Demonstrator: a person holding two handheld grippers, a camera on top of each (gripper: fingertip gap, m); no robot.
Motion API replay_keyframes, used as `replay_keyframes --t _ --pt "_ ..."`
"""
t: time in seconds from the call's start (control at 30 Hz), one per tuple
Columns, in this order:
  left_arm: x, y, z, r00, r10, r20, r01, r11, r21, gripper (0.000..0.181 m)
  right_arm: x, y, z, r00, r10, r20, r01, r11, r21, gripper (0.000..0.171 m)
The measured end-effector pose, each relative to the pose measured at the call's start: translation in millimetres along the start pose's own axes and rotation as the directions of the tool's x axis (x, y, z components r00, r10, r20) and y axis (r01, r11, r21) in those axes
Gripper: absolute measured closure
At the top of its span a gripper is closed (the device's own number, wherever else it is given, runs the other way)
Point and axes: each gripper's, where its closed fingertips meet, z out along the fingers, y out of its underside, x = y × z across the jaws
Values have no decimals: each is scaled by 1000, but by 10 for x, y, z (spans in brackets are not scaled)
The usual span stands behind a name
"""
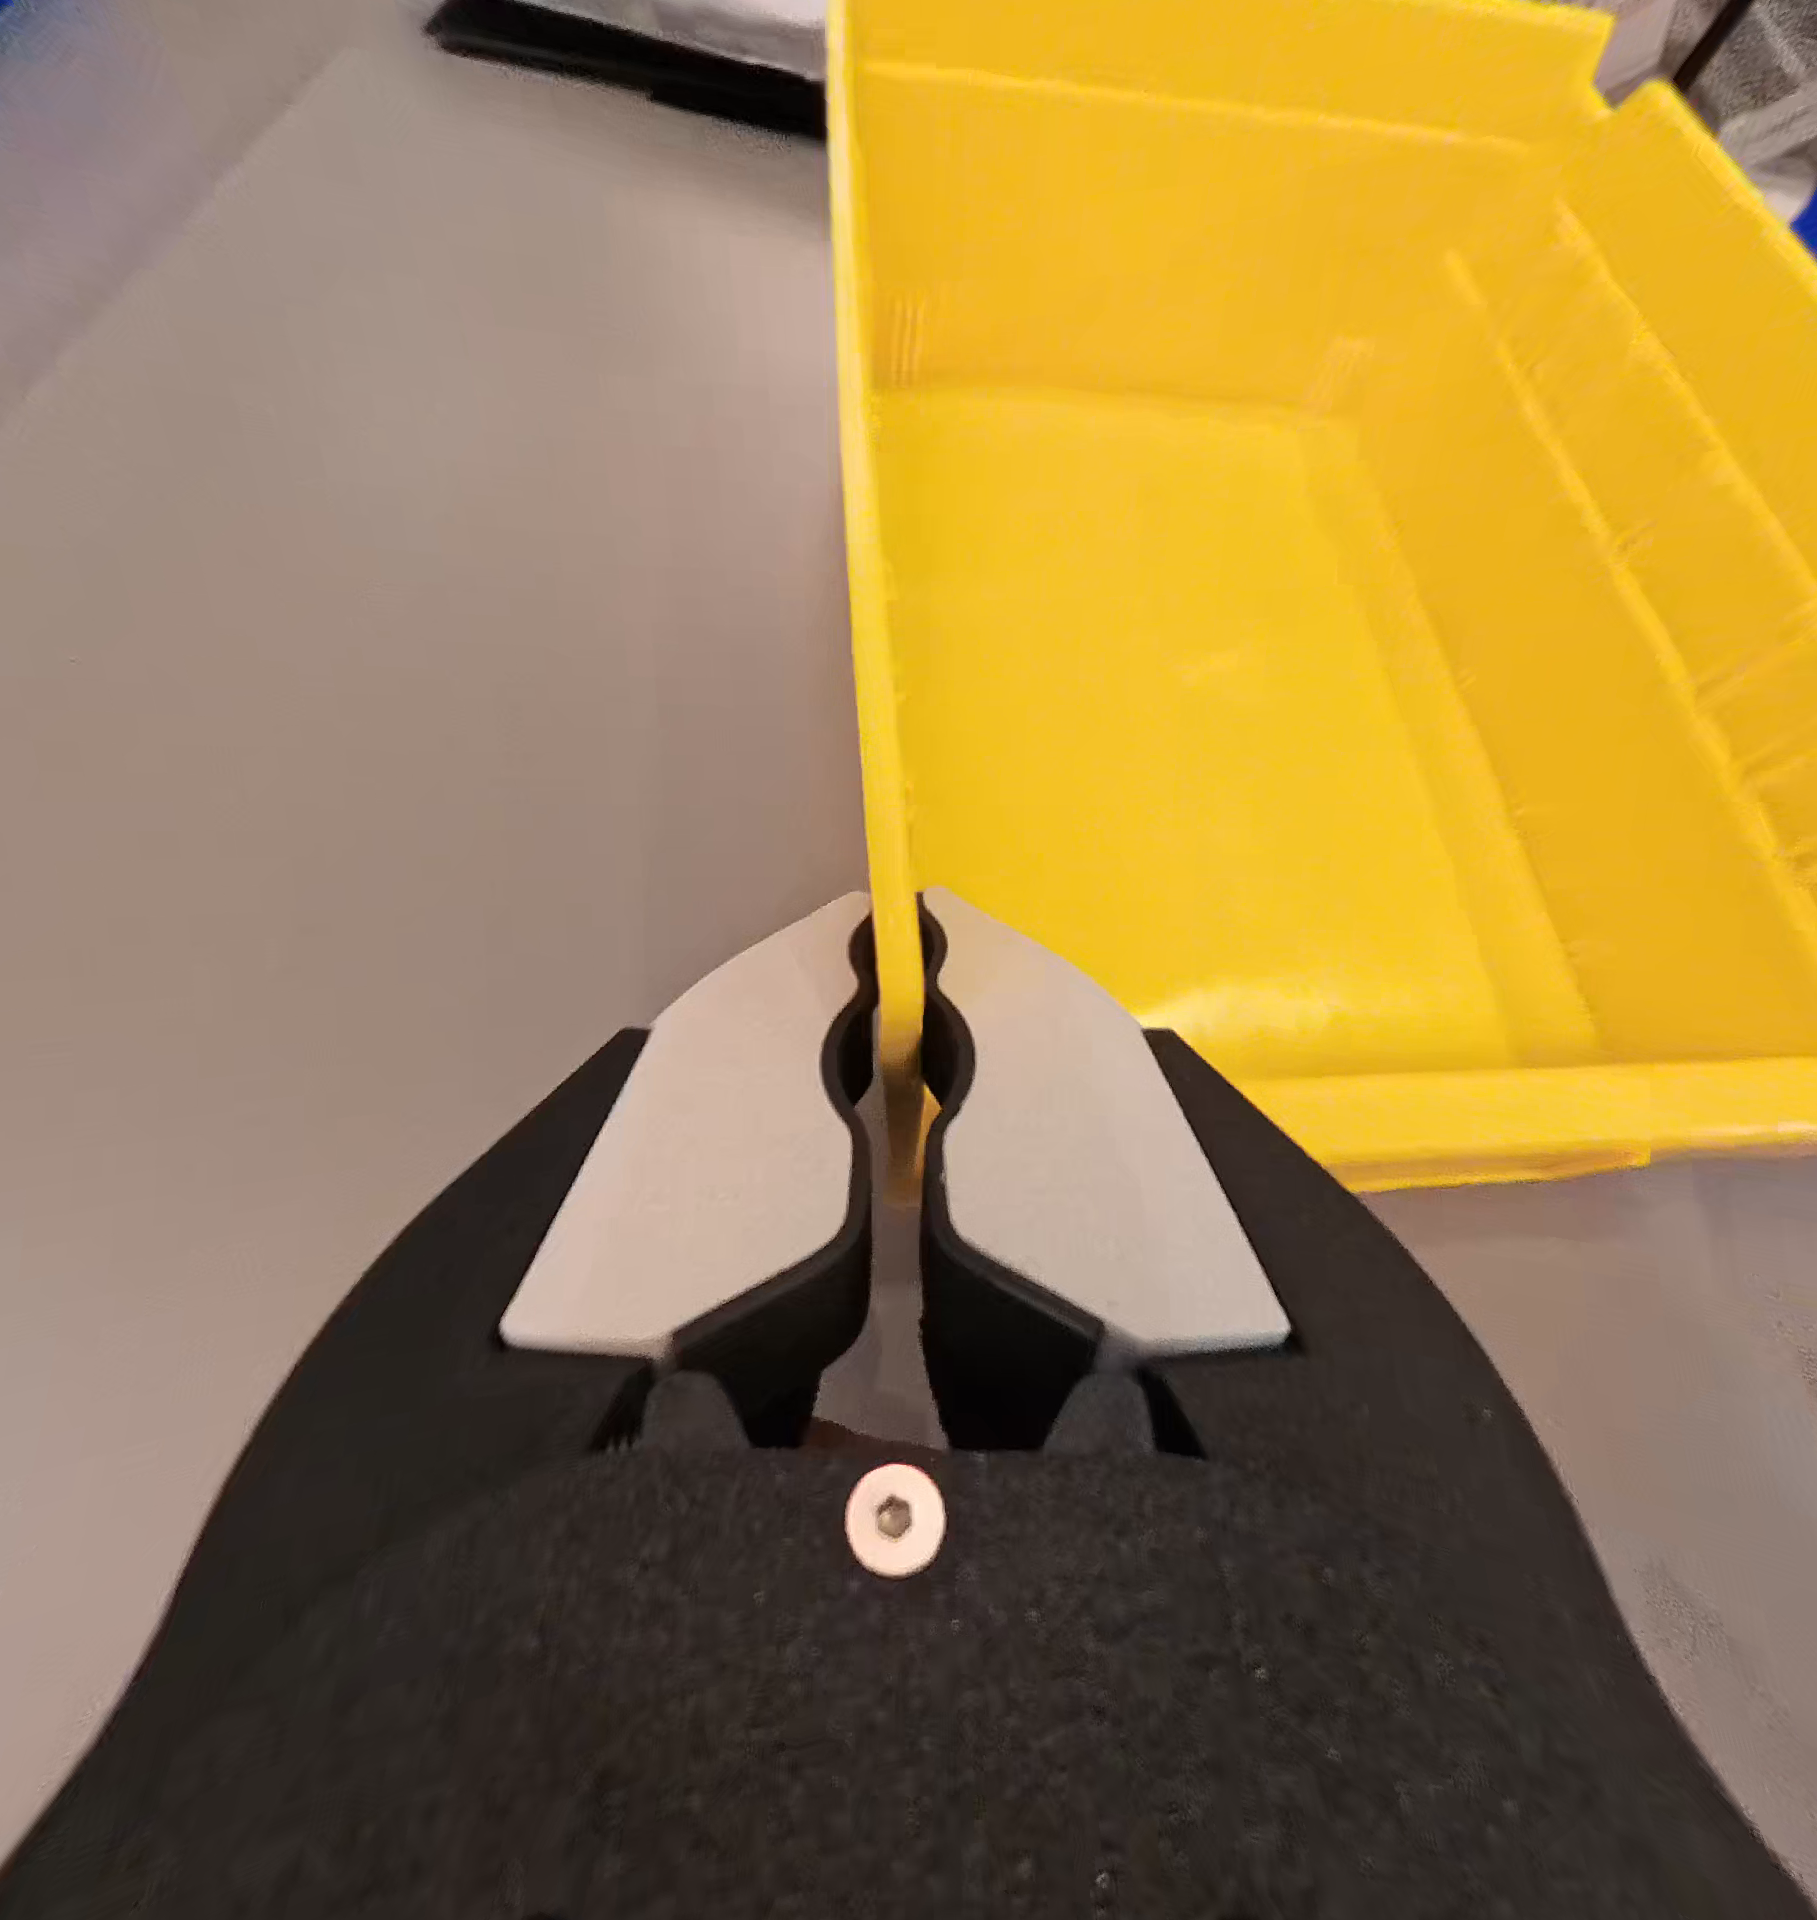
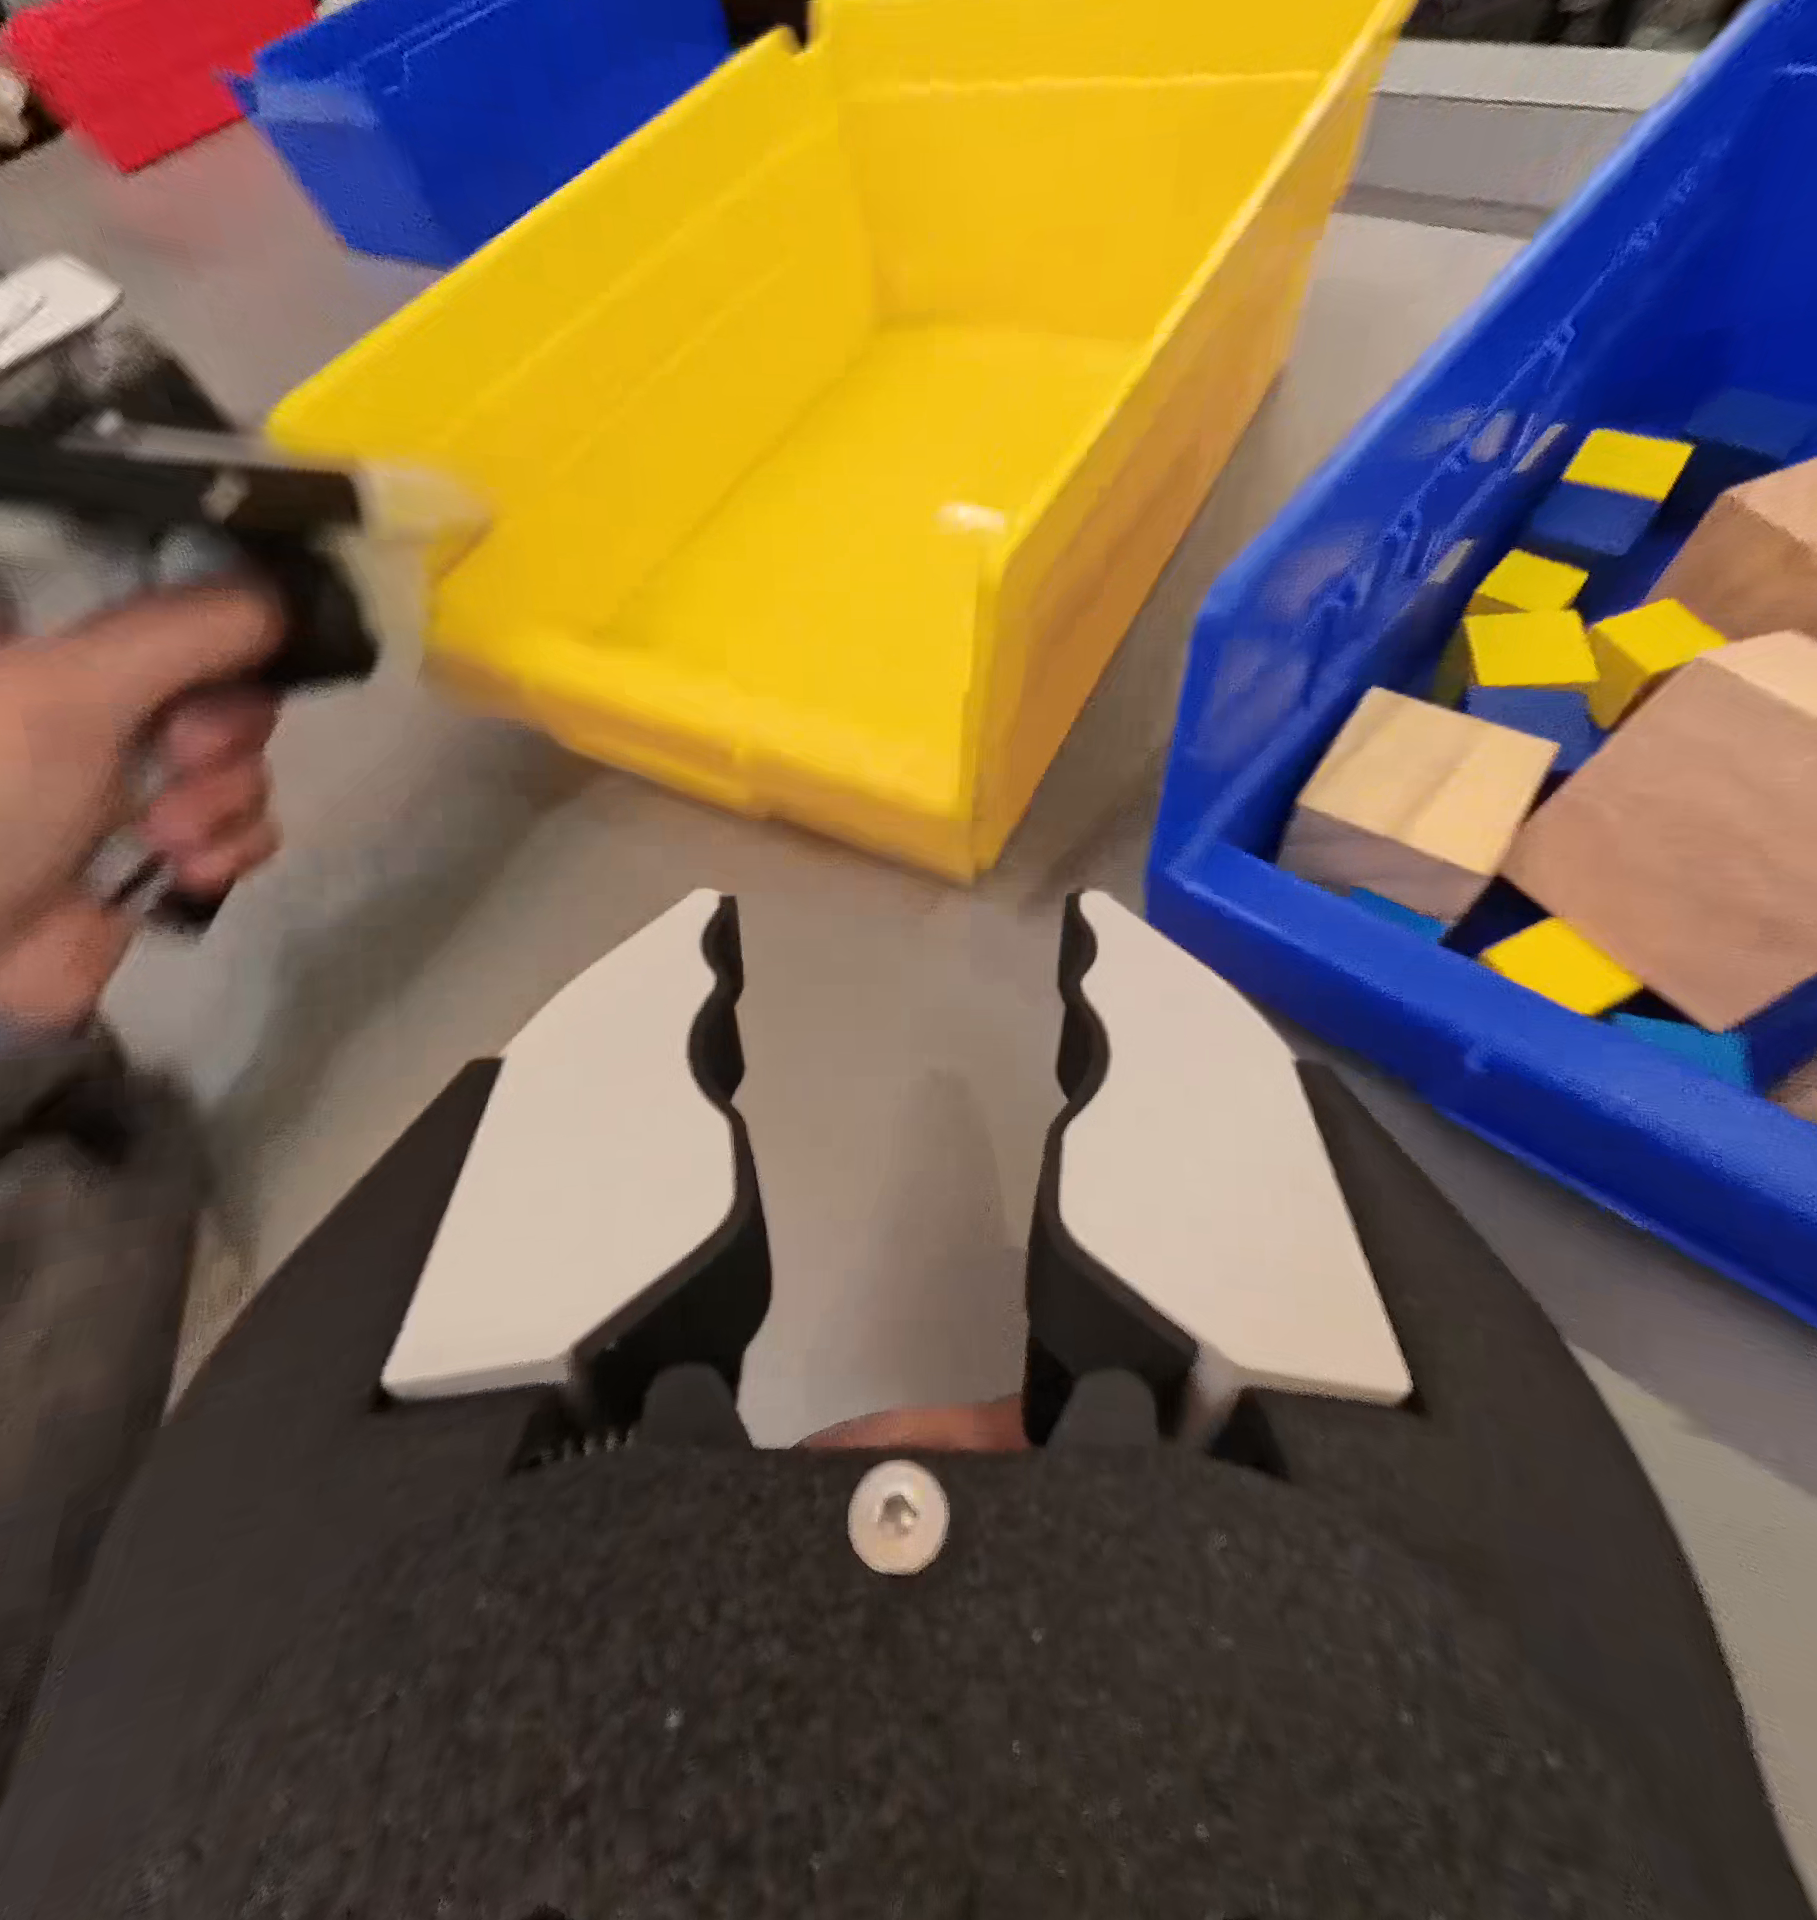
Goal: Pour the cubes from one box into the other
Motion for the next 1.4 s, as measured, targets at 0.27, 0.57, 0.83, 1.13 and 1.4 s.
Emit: replay_keyframes --t 0.27,0.57,0.83,1.13,1.4 --pt "-39 503 -816 991 -34 127 33 999 14 178 -130 96 314 979 144 -146 -152 987 -47 163" --pt "791 -541 -1361 996 55 75 -75 951 300 178 299 -1114 -741 945 31 -325 70 953 295 168" --pt "3448 -1479 -1215 945 233 -227 -123 902 413 177 2253 -1520 -2607 790 197 -580 72 910 408 168" --pt "5931 -182 -333 881 364 -302 -305 925 226 176 4555 -42 -3517 694 320 -645 -165 942 291 168" --pt "6271 636 126 856 387 -344 -370 922 116 172 5058 858 -3317 693 382 -611 -319 923 215 168"
